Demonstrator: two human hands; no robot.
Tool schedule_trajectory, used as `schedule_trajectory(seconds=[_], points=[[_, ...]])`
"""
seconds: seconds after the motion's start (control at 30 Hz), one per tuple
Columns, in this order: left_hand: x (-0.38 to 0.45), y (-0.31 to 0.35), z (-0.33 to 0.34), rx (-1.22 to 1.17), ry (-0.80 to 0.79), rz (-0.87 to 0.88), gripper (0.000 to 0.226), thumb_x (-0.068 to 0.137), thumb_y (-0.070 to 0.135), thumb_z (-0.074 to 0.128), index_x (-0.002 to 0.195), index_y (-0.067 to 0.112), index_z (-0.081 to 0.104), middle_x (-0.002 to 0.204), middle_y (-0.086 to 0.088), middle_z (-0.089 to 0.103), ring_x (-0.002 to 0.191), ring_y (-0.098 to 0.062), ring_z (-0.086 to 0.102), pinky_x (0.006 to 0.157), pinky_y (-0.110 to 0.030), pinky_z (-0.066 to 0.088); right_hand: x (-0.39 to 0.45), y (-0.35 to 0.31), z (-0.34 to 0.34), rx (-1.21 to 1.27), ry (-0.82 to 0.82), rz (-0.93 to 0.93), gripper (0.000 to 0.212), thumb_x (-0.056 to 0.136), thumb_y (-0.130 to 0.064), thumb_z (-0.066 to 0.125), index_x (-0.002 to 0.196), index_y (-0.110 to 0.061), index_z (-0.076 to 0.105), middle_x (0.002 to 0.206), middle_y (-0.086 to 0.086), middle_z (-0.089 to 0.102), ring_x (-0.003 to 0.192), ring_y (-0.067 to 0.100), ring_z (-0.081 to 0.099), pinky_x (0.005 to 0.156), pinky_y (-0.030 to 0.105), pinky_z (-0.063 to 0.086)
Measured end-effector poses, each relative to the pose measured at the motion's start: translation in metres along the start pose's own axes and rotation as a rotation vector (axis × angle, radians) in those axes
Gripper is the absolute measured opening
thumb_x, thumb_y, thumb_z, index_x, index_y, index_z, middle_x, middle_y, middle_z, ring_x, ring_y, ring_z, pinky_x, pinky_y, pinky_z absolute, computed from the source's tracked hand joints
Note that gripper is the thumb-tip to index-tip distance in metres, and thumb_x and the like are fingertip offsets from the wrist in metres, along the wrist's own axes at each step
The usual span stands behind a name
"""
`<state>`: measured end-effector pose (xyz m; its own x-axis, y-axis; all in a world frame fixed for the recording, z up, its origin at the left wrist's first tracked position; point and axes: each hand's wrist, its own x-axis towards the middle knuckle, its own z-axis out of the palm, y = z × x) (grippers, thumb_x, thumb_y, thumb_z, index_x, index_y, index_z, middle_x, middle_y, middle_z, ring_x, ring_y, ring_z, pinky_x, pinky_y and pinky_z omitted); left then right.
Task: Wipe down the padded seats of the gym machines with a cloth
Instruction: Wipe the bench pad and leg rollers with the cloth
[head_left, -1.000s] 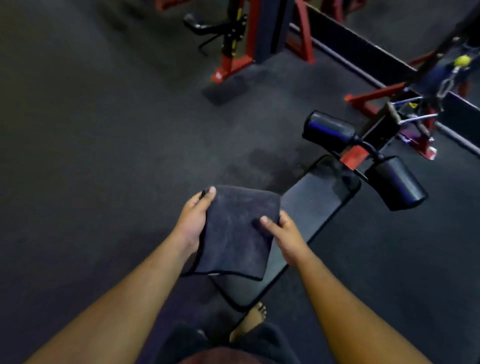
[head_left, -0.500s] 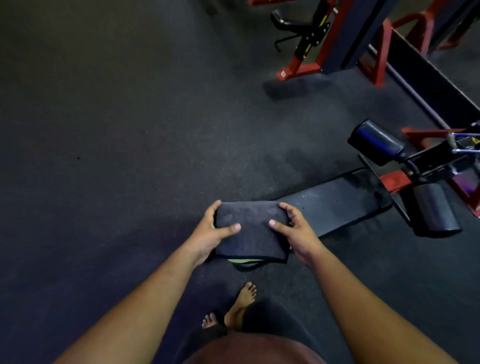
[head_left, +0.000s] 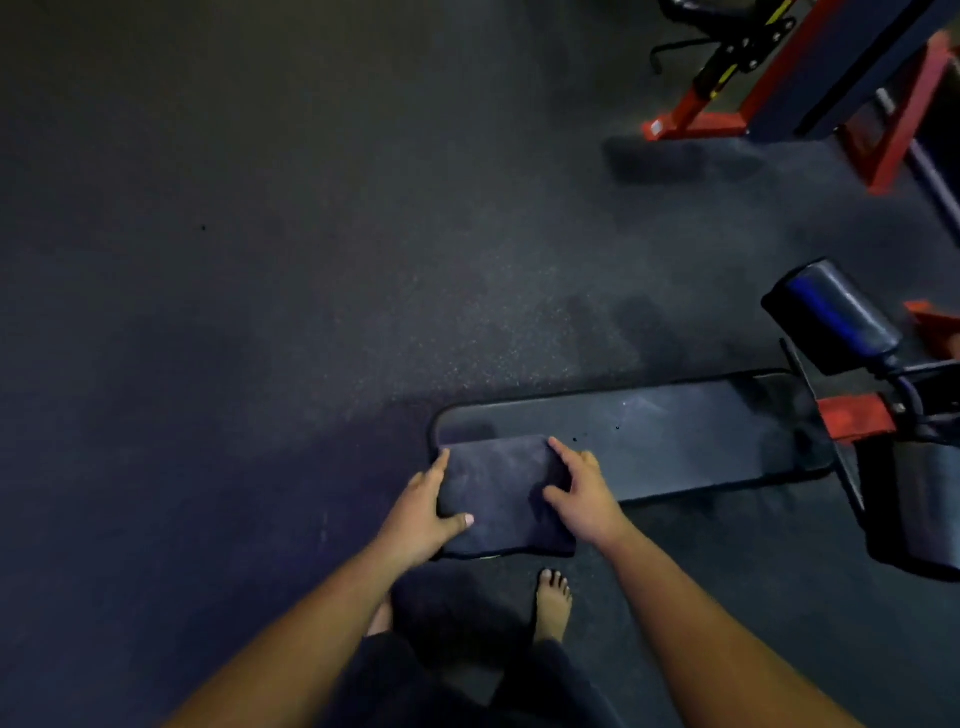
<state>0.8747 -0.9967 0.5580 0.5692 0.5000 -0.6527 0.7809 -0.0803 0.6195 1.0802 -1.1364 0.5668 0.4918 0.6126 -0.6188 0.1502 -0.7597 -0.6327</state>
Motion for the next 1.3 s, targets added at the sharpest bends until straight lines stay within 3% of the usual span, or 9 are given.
schedule_trajectory(seconds=[0.13,0.3,0.43,0.6,0.77,0.93,1.03,1.17,1.3], points=[[0.065,-0.023,0.076,-0.005,0.009,-0.071,0.105,0.091,0.048,0.072,0.164,0.029,0.000,0.156,-0.007,0.038,0.139,-0.026,0.045,0.107,-0.035,0.044,0.081,0.047,0.004,-0.381,0.081,-0.086,0.074,0.095,-0.029,0.059,0.161,-0.033,0.025,0.146,0.002,0.034,0.137,0.026,0.040,0.117,0.048,0.032],[0.131,-0.082,0.126,0.400,0.268,-0.001,0.065,0.098,0.060,0.042,0.153,0.026,0.042,0.134,-0.005,0.057,0.122,-0.028,0.056,0.090,-0.043,0.050,0.170,0.092,0.049,-0.751,0.033,-0.060,0.096,0.087,-0.085,0.032,0.160,-0.041,-0.013,0.168,0.003,-0.027,0.153,0.035,-0.027,0.110,0.081,-0.004],[0.182,-0.126,0.138,0.418,0.440,0.003,0.066,0.101,0.054,0.027,0.159,0.024,0.033,0.163,-0.007,0.035,0.151,-0.028,0.030,0.116,-0.053,0.035,0.206,0.124,0.114,-0.744,0.011,-0.010,0.120,0.059,-0.107,0.014,0.154,-0.045,-0.025,0.164,0.006,-0.036,0.147,0.043,-0.036,0.104,0.087,-0.007],[0.211,-0.158,0.150,0.211,0.362,0.057,0.078,0.093,0.061,0.010,0.161,0.032,-0.014,0.165,0.015,-0.031,0.152,-0.005,-0.029,0.126,-0.042,-0.014,0.202,0.151,0.158,-0.769,0.229,-0.140,0.085,0.087,-0.083,0.025,0.161,-0.047,0.000,0.173,0.004,-0.008,0.155,0.040,-0.016,0.110,0.083,-0.003],[0.212,-0.165,0.160,0.182,0.439,0.138,0.077,0.099,0.054,0.019,0.162,0.023,-0.013,0.169,0.008,-0.024,0.156,-0.013,-0.022,0.126,-0.044,-0.012,0.219,0.135,0.150,-0.818,0.157,-0.134,0.091,0.082,-0.094,0.013,0.157,-0.050,-0.014,0.170,0.003,-0.022,0.152,0.045,-0.021,0.103,0.085,-0.009],[0.216,-0.170,0.161,0.029,0.439,0.176,0.076,0.099,0.053,0.019,0.160,0.023,-0.015,0.169,0.009,-0.024,0.156,-0.010,-0.021,0.126,-0.040,-0.015,0.250,0.100,0.171,-0.821,0.275,-0.292,0.063,0.103,-0.062,0.023,0.162,-0.041,0.014,0.173,0.002,0.005,0.155,0.042,0.008,0.114,0.073,0.019],[0.208,-0.171,0.154,-0.086,0.369,0.181,0.074,0.098,0.056,0.017,0.155,0.032,-0.023,0.165,0.018,-0.029,0.153,-0.002,-0.023,0.126,-0.037,-0.016,0.200,0.145,0.167,-0.956,0.059,-0.512,0.074,0.101,-0.069,0.026,0.164,-0.034,0.010,0.173,-0.002,0.004,0.158,0.032,0.006,0.117,0.068,0.022],[0.200,-0.174,0.140,-0.104,0.273,0.164,0.073,0.094,0.061,0.014,0.149,0.042,-0.030,0.164,0.020,-0.029,0.150,0.006,-0.023,0.125,-0.035,-0.017,0.229,0.138,0.143,-1.009,0.163,-0.257,0.081,0.096,-0.075,0.010,0.163,-0.033,-0.008,0.171,-0.004,-0.013,0.157,0.036,-0.009,0.109,0.083,-0.003],[0.199,-0.181,0.135,-0.121,0.227,0.137,0.074,0.092,0.064,0.015,0.148,0.044,-0.030,0.166,0.016,-0.026,0.149,0.009,-0.023,0.126,-0.034,-0.016,0.253,0.098,0.170,-0.771,0.292,-0.211,0.066,0.107,-0.055,0.023,0.164,-0.029,0.001,0.172,-0.012,-0.003,0.157,0.031,0.003,0.116,0.075,0.009]])
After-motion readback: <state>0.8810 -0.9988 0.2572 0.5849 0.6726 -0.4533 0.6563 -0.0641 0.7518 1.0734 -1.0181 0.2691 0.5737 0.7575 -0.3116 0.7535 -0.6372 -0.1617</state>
